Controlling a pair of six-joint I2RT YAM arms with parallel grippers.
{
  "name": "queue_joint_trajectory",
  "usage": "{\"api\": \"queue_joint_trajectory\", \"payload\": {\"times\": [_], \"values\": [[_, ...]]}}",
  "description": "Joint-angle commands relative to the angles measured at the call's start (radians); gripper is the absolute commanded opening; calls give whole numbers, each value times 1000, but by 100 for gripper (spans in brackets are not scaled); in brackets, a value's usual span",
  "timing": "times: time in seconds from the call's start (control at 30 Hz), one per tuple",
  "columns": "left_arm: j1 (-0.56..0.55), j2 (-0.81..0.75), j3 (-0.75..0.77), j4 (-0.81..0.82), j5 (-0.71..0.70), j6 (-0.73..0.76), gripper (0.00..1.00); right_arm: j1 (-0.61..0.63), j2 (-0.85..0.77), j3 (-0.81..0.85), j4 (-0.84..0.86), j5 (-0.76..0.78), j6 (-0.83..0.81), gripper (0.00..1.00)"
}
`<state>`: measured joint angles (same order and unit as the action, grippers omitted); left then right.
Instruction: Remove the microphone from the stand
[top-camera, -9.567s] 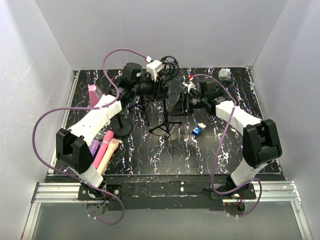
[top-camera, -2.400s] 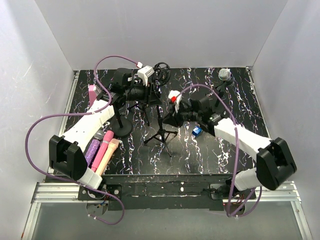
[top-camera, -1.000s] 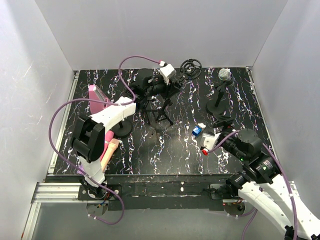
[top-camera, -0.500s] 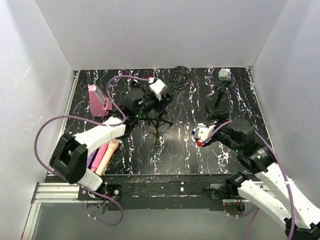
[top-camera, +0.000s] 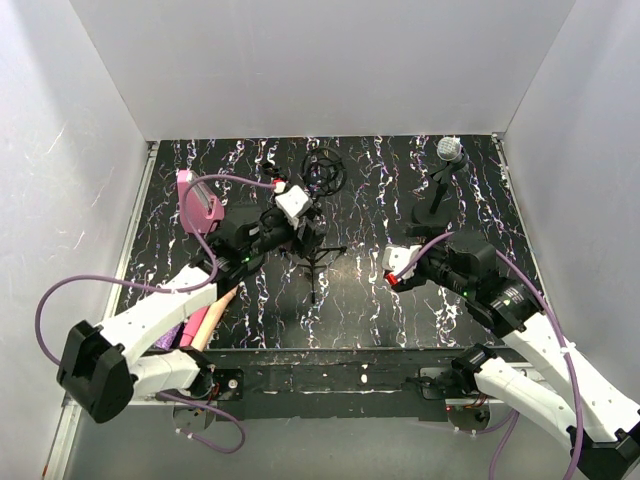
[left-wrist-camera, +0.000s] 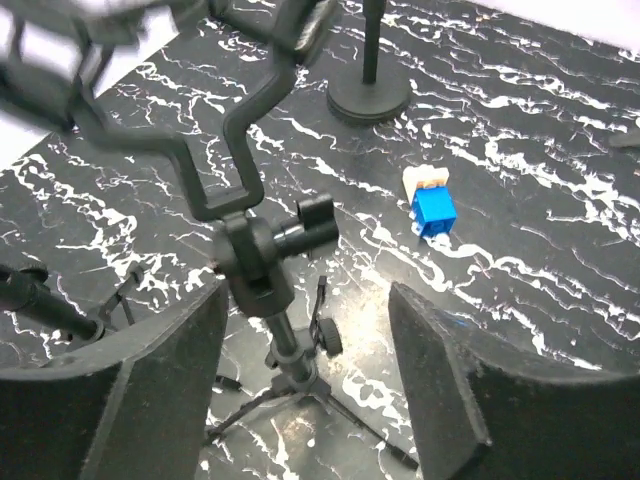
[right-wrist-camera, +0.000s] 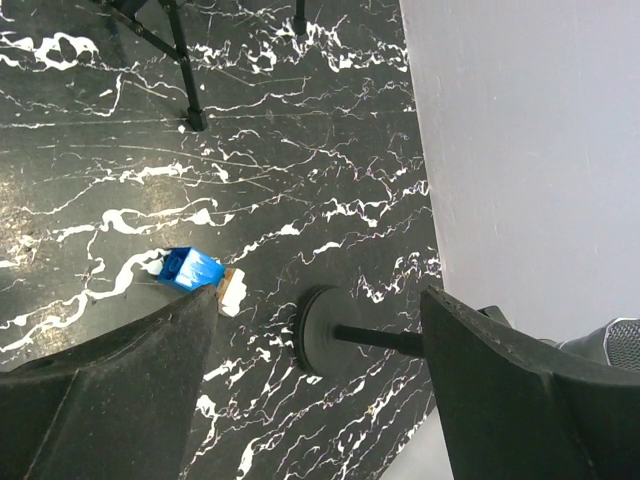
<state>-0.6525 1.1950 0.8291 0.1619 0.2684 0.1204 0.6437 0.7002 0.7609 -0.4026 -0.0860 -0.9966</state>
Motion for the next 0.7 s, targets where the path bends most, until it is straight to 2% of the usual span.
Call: {"api": "queue_joint_trajectory", "payload": {"times": [0.0, 0.17, 0.23, 0.3, 0.5, 0.67], "values": [[-7, -115, -30, -194, 0, 99, 69, 7, -11, 52, 4, -23, 53, 88], [-7, -181, 13, -525, 80, 228, 88, 8, -15, 55, 1, -24, 81, 88], [-7, -189, 37, -645, 89, 251, 91, 8, -11, 55, 4, -23, 93, 88], [-7, -199, 38, -696, 75, 249, 91, 8, -13, 52, 11, -21, 104, 88], [-6, -128, 22, -579, 3, 116, 89, 8, -8, 41, 44, -6, 153, 88], [-6, -86, -90, -247, 17, 48, 79, 8, -8, 44, 32, -1, 161, 88]]}}
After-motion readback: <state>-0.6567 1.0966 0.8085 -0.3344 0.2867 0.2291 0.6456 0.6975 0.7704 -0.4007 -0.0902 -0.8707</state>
